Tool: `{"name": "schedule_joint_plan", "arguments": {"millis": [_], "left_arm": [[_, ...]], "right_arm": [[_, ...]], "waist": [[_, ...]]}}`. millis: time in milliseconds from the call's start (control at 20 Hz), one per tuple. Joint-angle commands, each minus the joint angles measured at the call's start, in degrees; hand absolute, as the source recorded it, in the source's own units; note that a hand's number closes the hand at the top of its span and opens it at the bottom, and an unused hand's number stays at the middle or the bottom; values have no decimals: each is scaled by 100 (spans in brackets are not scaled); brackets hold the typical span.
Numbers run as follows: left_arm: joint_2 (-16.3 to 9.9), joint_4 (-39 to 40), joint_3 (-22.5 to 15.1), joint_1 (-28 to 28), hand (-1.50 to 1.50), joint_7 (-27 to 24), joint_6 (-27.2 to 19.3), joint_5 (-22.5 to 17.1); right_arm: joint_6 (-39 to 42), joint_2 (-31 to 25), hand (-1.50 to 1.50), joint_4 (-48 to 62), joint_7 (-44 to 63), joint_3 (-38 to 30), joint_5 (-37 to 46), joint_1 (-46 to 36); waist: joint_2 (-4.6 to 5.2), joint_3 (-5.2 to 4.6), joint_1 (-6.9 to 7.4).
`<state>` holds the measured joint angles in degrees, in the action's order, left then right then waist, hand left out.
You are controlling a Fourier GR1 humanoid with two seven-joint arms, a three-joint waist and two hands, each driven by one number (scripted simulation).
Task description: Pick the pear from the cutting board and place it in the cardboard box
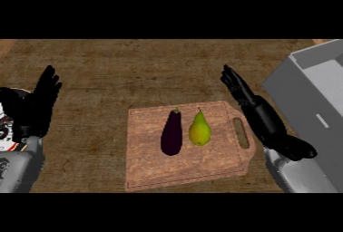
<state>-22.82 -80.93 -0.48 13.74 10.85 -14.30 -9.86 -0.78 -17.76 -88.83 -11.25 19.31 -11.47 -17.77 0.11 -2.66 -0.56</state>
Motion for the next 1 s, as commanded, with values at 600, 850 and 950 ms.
{"name": "schedule_joint_plan", "arguments": {"millis": [600, 850, 950], "left_arm": [[328, -543, -1461, 70, 0, -515, 1100, 313], [384, -459, -1623, 57, 0, -581, 1166, 408], [412, -567, -1614, 12, 0, -518, 1164, 342]], "right_arm": [[-3260, -421, -150, 1661, 3366, 716, 2931, 1039], [-2855, -795, -150, 1201, 5117, 1224, 4081, 377], [-2479, -832, -150, 871, 5919, 1351, 4326, 171]], "waist": [[-79, 148, -137], [-112, 154, -36], [-161, 163, -18]]}}
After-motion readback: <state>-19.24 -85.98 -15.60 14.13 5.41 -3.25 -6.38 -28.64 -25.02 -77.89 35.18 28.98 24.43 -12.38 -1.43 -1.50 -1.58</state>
